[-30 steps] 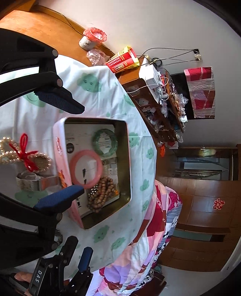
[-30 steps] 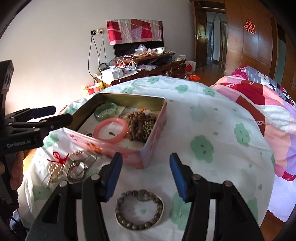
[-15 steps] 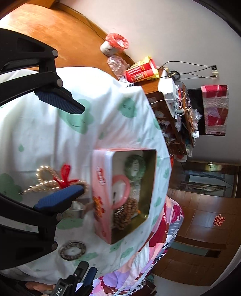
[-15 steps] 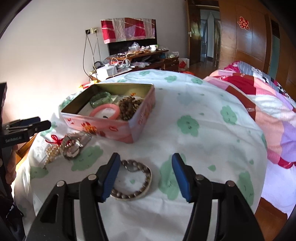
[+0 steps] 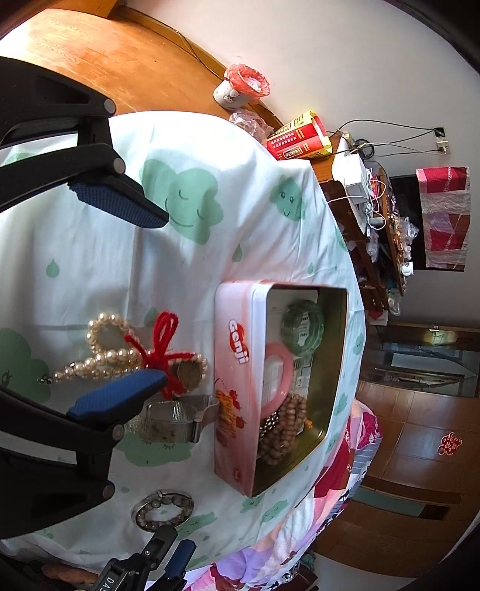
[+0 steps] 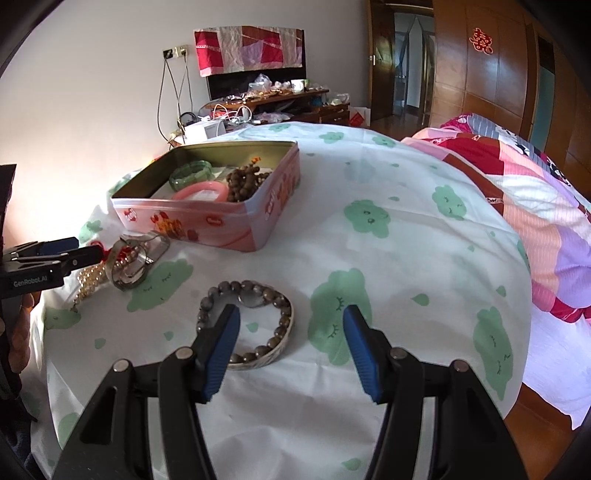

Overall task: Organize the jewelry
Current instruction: 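Withdraw both open tools toward the remaining grey bracelet and pearl necklace, then grasp the red-ribboned pearl necklace with the left tool while the right tool grasps the grey bead bracelet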

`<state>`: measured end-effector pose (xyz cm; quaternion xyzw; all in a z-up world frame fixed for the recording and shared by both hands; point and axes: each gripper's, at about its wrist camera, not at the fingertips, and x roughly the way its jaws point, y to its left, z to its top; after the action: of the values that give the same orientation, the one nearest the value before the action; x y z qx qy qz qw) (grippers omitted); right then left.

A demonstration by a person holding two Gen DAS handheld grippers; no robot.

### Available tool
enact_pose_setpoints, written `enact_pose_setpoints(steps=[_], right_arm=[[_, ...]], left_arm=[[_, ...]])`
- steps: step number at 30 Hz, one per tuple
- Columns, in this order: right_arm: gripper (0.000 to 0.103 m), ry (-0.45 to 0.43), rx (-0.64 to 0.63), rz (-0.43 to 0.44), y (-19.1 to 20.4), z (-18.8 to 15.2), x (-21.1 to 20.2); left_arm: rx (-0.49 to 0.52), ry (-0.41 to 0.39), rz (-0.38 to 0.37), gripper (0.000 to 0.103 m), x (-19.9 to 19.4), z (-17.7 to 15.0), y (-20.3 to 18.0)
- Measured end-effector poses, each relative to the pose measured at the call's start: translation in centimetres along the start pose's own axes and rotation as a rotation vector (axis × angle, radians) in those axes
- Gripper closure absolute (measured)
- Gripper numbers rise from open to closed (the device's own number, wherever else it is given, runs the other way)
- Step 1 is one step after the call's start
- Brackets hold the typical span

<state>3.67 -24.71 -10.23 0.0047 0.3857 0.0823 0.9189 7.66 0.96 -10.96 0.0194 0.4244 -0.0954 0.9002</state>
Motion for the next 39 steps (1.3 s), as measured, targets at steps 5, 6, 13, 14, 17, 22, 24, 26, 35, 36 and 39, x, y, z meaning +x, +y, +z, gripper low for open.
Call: enact_pose_setpoints(steps=[5, 6, 13, 14, 17, 22, 24, 26, 35, 36, 39], right_arm=[[0.042, 0.006, 0.005, 0.0, 0.0, 0.0, 0.4], [0.042, 0.007, 0.009, 0.012, -0.1, 0.0, 0.5], [0.055, 0.016, -0.005, 0.021, 0.5, 0.1, 0.9], [0.055, 0.011, -0.003, 0.027, 0.5, 0.2, 0.8], [0.055, -0.007, 0.001, 0.05, 0.8, 0.7, 0.4], [0.055, -0.006, -0.018, 0.096, 2.4, 1.2, 0.6], [0.055, 0.013, -0.03, 0.111, 3.2, 1.1, 1.1], [0.056, 0.026, -0.036, 0.119, 3.5, 1.0, 1.6], [0.09, 0.074, -0.072, 0.13, 4.5, 0.6, 2.4], [0.091, 0.069, -0.079, 0.124, 4.6, 0.5, 2.3], [0.092, 0.05, -0.093, 0.118, 4.8, 0.4, 1.8]], left_arm=[[0.022, 0.02, -0.084, 0.094, 0.2, -0.1, -1.0], [0.028, 0.018, -0.092, 0.096, 0.1, -0.1, -1.2], [0.087, -0.003, -0.099, 0.099, -0.5, -0.6, -2.5], [0.084, -0.004, -0.099, 0.099, -0.6, -0.5, -2.4], [0.074, -0.012, -0.1, 0.103, -0.8, -0.3, -2.1], [0.065, -0.029, -0.11, 0.103, -1.5, 0.1, -1.6], [0.063, -0.03, -0.106, 0.103, -1.6, 0.1, -1.6], [0.055, -0.027, -0.111, 0.103, -1.5, 0.1, -1.4], [-0.066, -0.01, -0.118, 0.042, -0.9, 0.1, 0.5], [-0.068, -0.02, -0.123, 0.041, -1.0, 0.0, 0.6], [-0.068, 0.002, -0.12, 0.041, -0.5, 0.2, 0.5]])
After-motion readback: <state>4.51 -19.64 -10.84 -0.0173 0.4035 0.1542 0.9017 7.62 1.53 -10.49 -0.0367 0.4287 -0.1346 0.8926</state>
